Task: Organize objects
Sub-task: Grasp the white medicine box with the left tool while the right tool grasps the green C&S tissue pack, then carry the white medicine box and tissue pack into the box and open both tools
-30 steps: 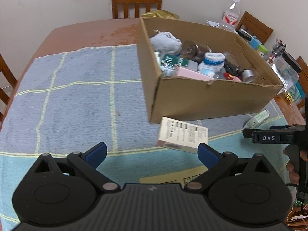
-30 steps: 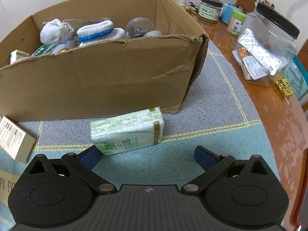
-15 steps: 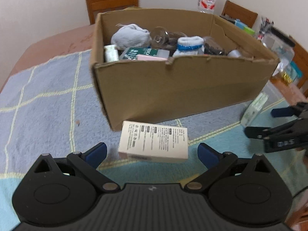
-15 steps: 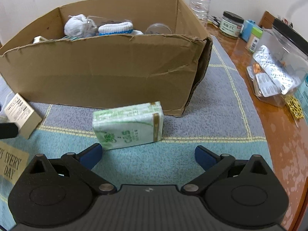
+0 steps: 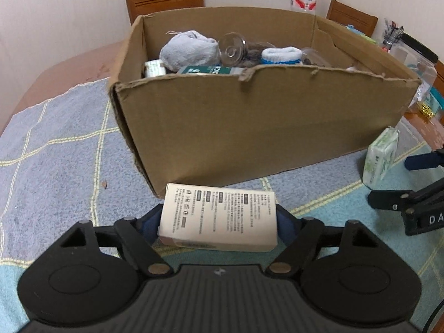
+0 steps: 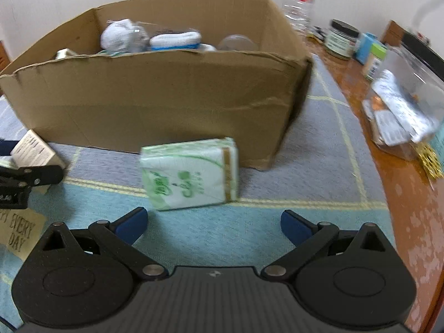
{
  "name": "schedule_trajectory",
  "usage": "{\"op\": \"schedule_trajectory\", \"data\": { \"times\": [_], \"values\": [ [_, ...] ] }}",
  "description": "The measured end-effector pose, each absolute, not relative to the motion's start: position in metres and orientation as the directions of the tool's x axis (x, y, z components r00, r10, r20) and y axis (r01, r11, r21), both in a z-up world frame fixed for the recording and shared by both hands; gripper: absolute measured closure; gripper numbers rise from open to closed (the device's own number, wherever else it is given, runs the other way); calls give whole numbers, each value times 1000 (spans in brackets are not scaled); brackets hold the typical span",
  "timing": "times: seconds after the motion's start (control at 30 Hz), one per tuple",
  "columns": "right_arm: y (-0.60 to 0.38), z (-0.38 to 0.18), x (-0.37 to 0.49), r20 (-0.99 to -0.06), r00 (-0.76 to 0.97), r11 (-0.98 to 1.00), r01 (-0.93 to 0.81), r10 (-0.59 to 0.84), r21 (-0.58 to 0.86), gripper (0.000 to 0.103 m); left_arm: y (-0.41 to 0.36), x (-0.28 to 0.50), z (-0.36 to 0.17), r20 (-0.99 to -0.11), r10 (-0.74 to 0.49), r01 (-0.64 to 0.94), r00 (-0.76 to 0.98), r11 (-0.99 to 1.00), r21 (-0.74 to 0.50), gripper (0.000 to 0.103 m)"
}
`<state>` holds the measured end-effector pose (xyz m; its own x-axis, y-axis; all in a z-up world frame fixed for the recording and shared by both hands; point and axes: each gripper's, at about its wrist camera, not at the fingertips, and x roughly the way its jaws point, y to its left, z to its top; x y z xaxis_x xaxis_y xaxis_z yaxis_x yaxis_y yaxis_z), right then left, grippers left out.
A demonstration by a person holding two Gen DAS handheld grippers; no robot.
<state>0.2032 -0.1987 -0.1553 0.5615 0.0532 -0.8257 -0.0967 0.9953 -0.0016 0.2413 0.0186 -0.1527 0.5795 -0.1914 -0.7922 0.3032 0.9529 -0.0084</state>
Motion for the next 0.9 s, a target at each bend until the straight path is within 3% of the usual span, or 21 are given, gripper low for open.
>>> {"op": "schedule_trajectory", "data": {
  "times": [0.2, 0.6, 0.9],
  "values": [
    [-186, -150, 209, -797, 598, 990, -144, 84, -4, 2, 21, 242, -153, -794, -184, 296, 579, 955, -5, 23],
    [-179, -143, 221, -801, 594, 983, -178, 76, -39, 33, 22, 244, -152, -805, -184, 303, 564, 953, -6, 23],
    [-180, -130, 222, -836, 544, 979, -200, 72, -46, 34, 22, 241, -139, -812, -192, 336, 551, 942, 5, 23]
  ]
}}
